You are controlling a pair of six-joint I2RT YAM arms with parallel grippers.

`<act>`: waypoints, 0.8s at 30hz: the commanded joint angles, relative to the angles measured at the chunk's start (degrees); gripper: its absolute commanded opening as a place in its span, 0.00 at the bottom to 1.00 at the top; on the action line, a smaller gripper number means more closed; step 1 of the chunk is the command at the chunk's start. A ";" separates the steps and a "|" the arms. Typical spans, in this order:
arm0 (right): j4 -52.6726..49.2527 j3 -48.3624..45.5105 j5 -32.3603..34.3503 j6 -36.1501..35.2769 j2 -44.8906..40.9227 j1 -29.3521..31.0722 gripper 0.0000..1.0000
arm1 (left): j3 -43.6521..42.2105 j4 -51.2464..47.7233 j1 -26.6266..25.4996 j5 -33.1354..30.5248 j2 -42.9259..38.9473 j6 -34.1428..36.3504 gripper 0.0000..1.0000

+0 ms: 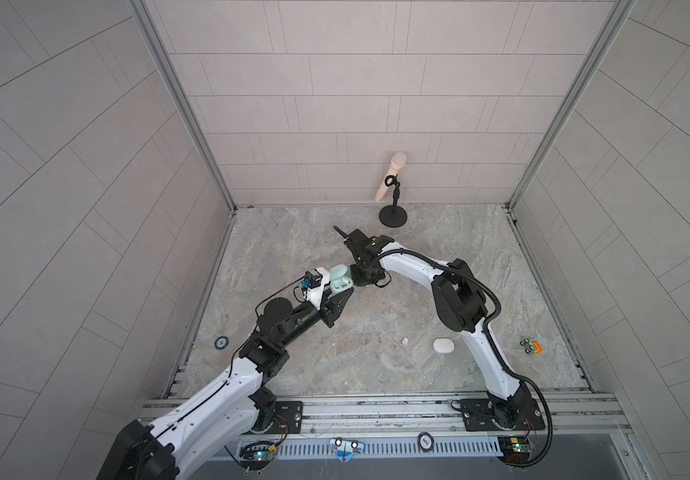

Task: Insert the wireless bluetooth earbuds into the charging case
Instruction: 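Lift the second earbud and carry it toward the case in the left gripper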

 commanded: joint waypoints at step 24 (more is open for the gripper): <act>-3.81 -24.68 -5.69 1.64 -44.97 -2.98 0.15 | 5.40 8.38 -2.41 5.15 11.51 0.82 0.06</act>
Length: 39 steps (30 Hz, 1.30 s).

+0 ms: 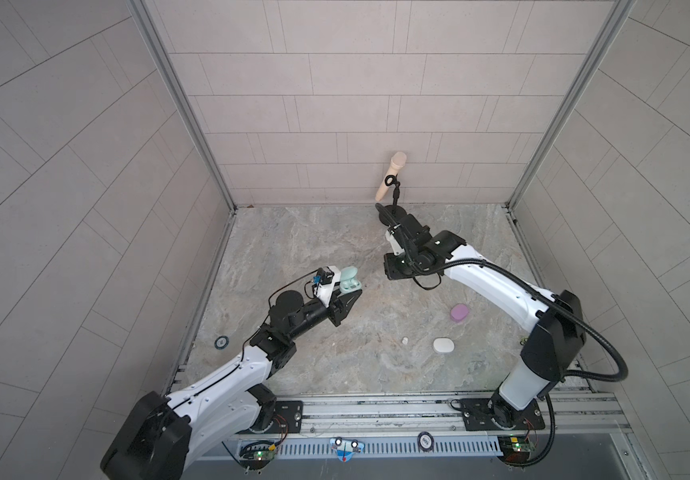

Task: Insert the wireless bluetooth earbuds into the charging case
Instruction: 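Lift the second earbud and carry it toward the case in the left gripper, then lower the earbud into the empty case slot and open the right gripper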

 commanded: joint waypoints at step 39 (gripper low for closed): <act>23.69 -12.18 -20.34 16.66 -20.89 2.90 0.16 | 14.09 16.60 -6.14 8.17 17.09 1.31 0.06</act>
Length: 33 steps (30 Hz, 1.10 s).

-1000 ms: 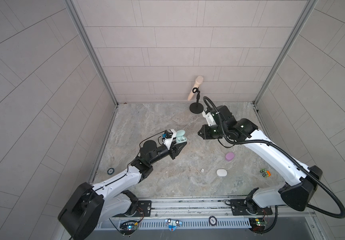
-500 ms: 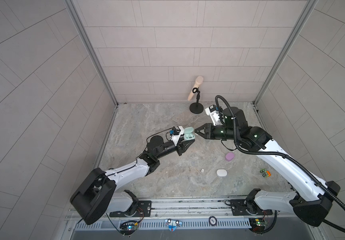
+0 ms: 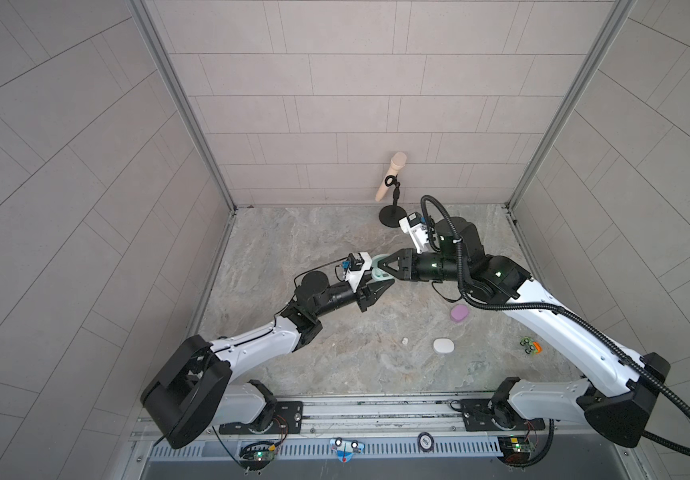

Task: Insert the wireless bluetooth earbuds into the charging case
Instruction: 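Lower the earbud into the empty case slot and open the right gripper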

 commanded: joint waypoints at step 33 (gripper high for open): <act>4.11 -3.22 -0.22 3.80 1.21 2.02 0.17 | -0.20 1.75 -0.35 0.07 -4.57 1.38 0.06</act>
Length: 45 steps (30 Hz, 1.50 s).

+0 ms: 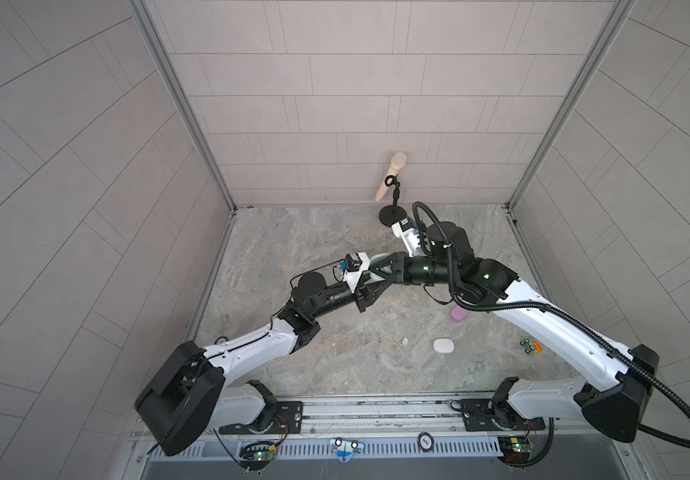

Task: Insert the wireless bluetooth earbuds into the charging case
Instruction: 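Lower the earbud into the empty case slot and open the right gripper, then push the mint case lid down shut with the right gripper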

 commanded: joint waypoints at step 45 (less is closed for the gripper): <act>-20.36 13.69 12.74 -13.51 -3.24 -0.63 0.61 | -0.47 1.55 -0.16 1.27 -2.28 1.33 0.06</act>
